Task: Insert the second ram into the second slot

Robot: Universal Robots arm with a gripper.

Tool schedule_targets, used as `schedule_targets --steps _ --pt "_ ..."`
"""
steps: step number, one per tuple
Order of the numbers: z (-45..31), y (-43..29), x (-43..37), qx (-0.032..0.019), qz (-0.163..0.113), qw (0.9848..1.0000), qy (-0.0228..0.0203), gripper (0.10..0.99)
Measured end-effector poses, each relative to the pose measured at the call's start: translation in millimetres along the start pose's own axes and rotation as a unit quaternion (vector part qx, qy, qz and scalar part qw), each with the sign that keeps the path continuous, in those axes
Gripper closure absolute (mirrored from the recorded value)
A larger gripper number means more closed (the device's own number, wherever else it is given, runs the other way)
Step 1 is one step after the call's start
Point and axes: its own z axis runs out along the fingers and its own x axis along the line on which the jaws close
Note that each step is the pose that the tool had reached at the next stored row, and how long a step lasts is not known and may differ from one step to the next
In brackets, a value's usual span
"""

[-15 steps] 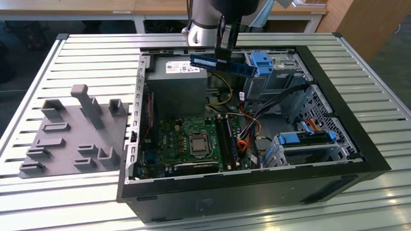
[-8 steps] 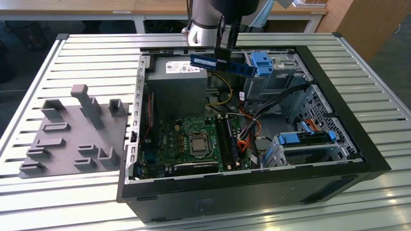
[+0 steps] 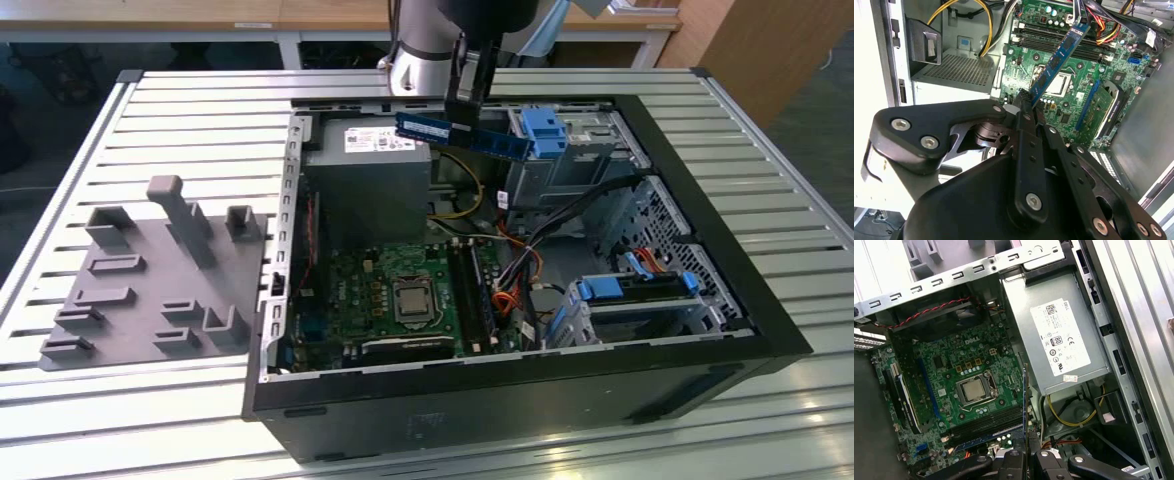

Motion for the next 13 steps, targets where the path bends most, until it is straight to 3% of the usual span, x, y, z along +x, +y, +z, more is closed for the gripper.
schedule_targets --steps 13 --pt "0.0 0.0 0.0 0.0001 0.008 1.0000 -0.0003 0.945"
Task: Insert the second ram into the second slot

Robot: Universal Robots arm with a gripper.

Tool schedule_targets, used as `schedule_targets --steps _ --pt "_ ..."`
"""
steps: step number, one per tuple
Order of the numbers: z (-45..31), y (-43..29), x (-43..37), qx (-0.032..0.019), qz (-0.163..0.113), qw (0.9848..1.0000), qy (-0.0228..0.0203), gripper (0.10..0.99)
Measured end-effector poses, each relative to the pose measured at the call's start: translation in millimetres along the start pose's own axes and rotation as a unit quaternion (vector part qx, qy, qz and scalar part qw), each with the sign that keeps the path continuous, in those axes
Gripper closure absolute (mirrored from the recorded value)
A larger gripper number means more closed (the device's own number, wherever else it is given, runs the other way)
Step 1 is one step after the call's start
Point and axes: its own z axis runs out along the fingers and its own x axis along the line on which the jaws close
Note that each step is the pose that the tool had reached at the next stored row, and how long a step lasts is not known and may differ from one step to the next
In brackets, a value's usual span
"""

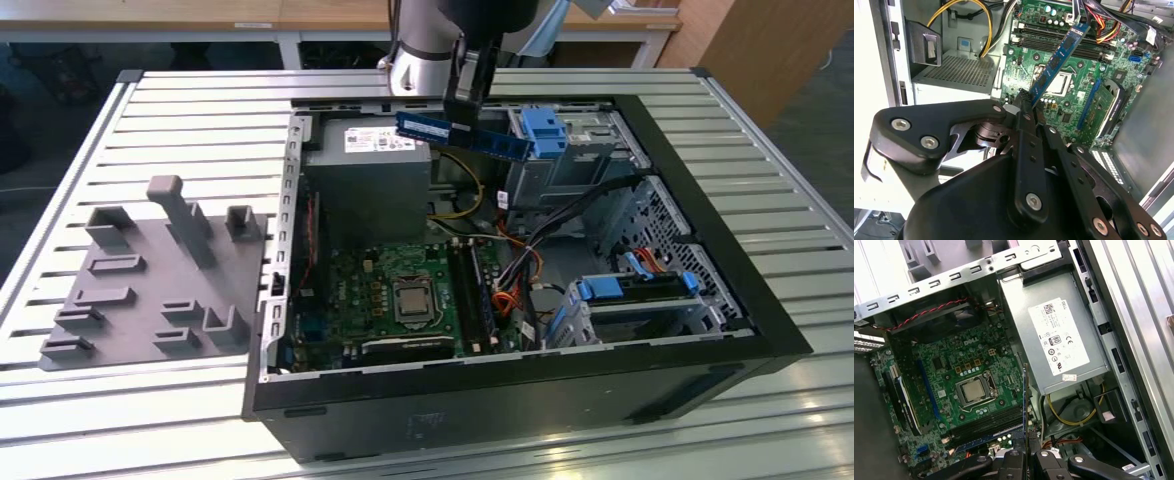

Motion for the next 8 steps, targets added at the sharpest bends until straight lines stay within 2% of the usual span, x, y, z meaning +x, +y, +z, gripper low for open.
schedule_targets --steps 8 --pt "0.0 0.0 0.0 0.0001 0.005 1.0000 -0.0002 0.945"
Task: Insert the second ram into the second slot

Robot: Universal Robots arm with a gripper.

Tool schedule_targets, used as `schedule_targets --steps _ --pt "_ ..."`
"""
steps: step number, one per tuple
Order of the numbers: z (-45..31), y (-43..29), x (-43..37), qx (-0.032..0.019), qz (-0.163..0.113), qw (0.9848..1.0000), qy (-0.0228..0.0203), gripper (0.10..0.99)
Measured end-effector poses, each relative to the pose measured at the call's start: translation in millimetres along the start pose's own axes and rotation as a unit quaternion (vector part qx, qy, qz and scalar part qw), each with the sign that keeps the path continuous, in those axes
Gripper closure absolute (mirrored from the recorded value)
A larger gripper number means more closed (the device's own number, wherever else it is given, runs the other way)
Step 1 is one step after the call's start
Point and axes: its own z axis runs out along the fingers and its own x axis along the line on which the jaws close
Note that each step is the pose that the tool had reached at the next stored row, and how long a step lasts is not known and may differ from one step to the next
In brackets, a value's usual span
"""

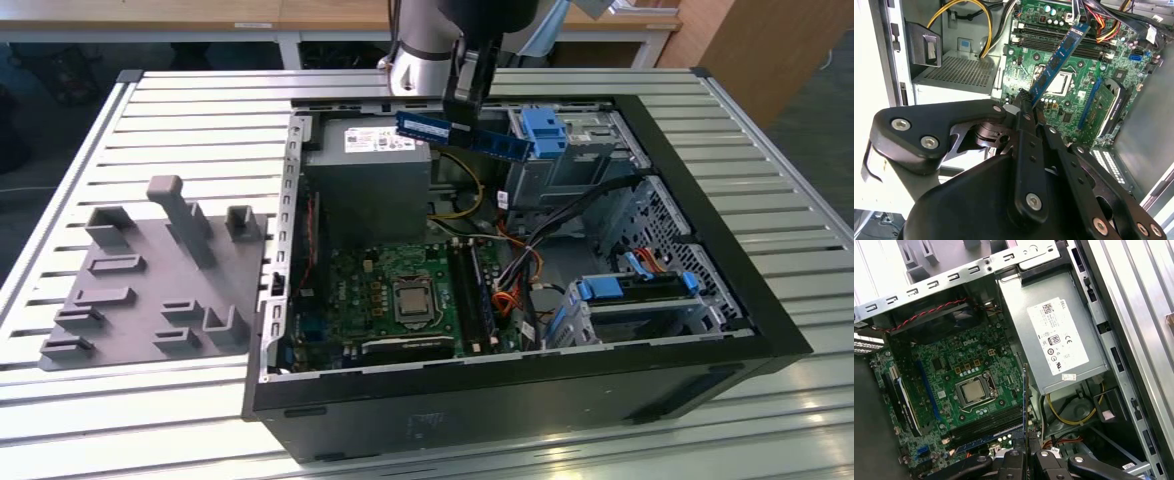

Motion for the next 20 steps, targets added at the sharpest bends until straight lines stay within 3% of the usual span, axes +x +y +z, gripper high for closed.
schedule_targets --steps 20 --pt "0.0 0.0 0.0 0.0002 0.012 0.9999 -0.0004 0.945"
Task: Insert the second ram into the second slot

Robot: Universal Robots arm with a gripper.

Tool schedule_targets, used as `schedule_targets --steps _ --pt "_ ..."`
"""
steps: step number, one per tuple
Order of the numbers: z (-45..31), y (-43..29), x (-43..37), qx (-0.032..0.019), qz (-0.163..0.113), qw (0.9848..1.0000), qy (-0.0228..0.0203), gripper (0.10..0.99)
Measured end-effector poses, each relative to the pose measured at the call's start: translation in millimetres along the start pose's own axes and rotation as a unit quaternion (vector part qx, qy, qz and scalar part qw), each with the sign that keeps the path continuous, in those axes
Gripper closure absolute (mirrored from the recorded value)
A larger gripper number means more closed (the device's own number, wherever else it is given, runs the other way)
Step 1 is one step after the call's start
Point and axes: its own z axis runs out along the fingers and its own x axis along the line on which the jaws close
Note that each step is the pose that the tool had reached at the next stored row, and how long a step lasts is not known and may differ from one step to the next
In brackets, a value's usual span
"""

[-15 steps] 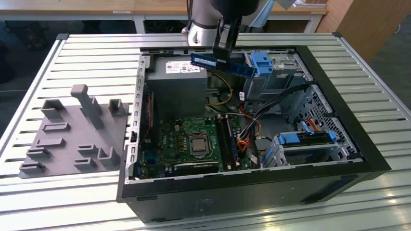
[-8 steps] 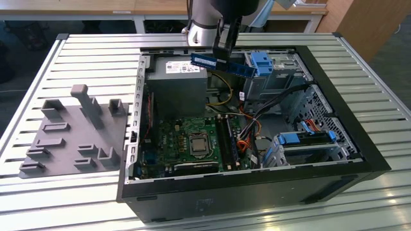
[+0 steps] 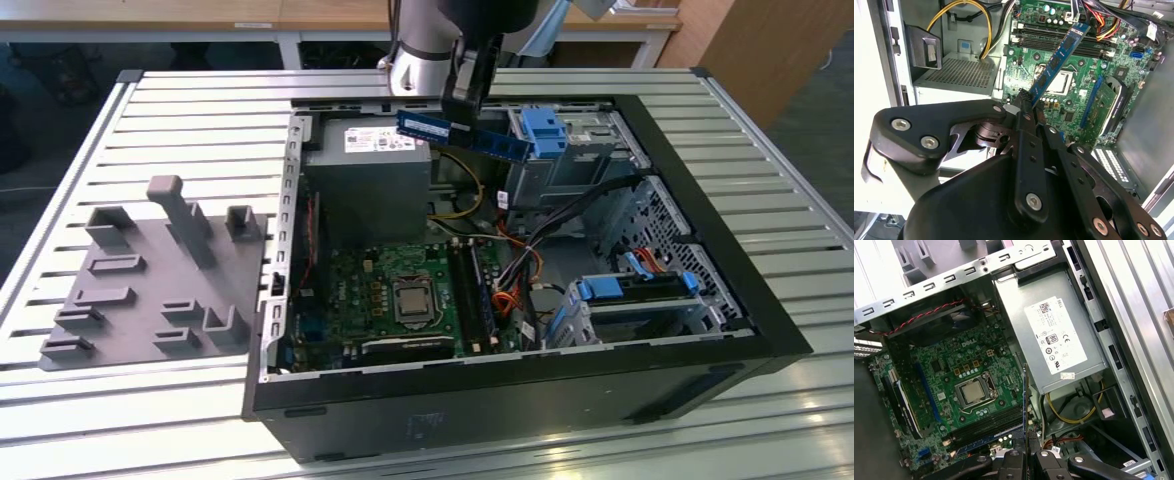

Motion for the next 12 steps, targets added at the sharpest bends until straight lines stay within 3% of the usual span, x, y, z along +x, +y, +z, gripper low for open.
schedule_targets --steps 12 --pt "0.0 0.0 0.0 0.0001 0.008 1.0000 -0.0003 0.945"
